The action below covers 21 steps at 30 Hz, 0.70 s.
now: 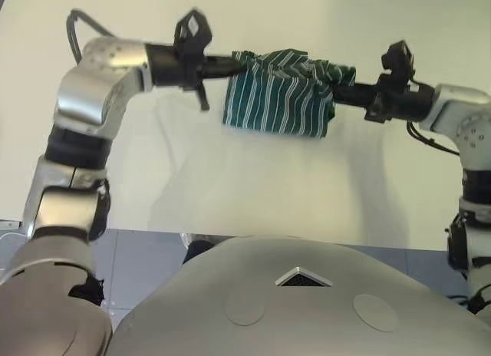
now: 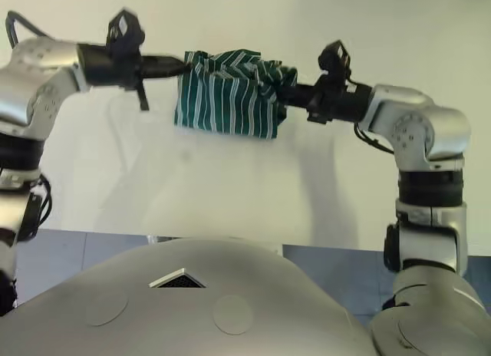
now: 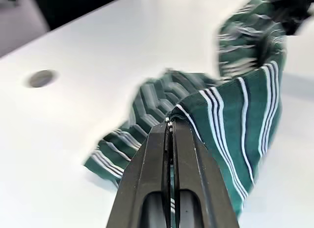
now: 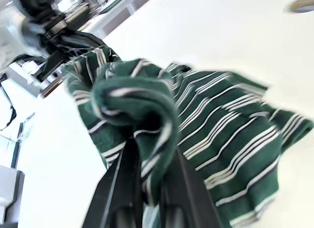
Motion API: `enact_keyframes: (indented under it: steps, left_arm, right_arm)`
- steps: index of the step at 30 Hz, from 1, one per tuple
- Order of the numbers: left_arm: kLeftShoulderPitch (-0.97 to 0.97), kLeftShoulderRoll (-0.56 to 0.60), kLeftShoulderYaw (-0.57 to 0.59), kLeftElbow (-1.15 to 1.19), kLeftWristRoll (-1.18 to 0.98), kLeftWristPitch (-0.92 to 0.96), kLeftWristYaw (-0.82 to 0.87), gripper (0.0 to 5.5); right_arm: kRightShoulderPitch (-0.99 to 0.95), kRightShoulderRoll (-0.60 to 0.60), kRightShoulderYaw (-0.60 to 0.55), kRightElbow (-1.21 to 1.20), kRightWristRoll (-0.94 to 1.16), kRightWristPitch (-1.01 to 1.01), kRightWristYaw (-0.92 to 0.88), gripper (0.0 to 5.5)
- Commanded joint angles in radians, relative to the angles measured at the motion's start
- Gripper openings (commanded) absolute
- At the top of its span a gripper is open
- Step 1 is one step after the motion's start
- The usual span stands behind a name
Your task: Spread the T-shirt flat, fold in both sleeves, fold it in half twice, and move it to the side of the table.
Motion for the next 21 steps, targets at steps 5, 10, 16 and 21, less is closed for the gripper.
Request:
enact_keyframes:
  steps: [5, 10, 16, 21]
  left_arm:
    - [-0.154, -0.162, -0.012, 0.471, 0.245, -0.113, 0.142, 0.74]
    - [-0.09, -0.134, 0.173, 0.382, 0.224, -0.172, 0.268, 0.8]
    - [0.077, -0.102, 0.397, 0.071, 0.121, -0.062, 0.371, 0.6]
    - [0.108, -0.154, 0.41, -0.031, 0.112, -0.025, 0.426, 0.05]
  right_arm:
    - [-0.147, 0.135, 0.004, 0.27, -0.156, -0.007, -0.186, 1.33]
    - [-0.096, 0.126, -0.184, 0.169, -0.096, -0.022, -0.24, 1.33]
    - [-0.057, 0.235, -0.016, -0.015, -0.144, -0.093, -0.199, 0.49]
    - [-0.11, 0.433, 0.128, 0.282, -0.325, -0.192, -0.351, 0.0]
